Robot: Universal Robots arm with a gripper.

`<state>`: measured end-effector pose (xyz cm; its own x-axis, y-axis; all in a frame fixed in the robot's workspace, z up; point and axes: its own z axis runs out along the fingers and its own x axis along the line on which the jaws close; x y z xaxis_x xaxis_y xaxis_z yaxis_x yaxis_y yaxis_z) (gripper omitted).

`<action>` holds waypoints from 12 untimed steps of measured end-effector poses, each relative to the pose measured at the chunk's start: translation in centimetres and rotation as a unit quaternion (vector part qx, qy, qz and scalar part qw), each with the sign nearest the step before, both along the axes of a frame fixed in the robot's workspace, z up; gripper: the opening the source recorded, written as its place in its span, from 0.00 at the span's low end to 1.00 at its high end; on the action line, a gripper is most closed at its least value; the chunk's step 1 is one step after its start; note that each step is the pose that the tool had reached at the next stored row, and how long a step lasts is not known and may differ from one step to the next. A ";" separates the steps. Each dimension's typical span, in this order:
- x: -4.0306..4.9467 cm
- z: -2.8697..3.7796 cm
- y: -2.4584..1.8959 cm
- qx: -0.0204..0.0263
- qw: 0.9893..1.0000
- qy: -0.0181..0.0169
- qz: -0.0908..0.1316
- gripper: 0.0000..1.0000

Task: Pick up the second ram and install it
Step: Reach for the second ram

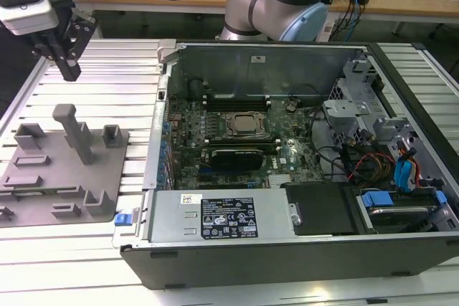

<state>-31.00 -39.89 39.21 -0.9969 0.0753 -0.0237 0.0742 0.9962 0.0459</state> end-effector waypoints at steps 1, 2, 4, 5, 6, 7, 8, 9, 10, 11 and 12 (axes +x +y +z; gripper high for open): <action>-0.37 0.00 0.00 0.000 1.000 0.000 0.000 0.11; -0.55 0.00 0.00 0.000 1.000 0.000 0.000 0.11; -0.96 0.00 0.00 0.000 1.000 0.000 0.000 0.11; -1.08 -0.01 0.00 0.000 1.000 0.000 0.000 0.11; -1.19 -0.01 0.00 0.000 1.000 0.000 0.000 0.11; -1.50 -0.01 0.00 0.000 1.000 0.000 0.000 0.11; -1.90 -0.02 0.00 0.000 1.000 0.000 0.000 0.11; -2.25 -0.02 0.00 0.000 1.000 0.000 0.000 0.11; -2.59 -0.02 0.00 0.000 1.000 0.000 0.000 0.11; -2.79 -0.02 0.00 0.000 1.000 0.000 0.000 0.11; -3.14 -0.03 0.00 0.000 1.000 0.000 0.000 0.11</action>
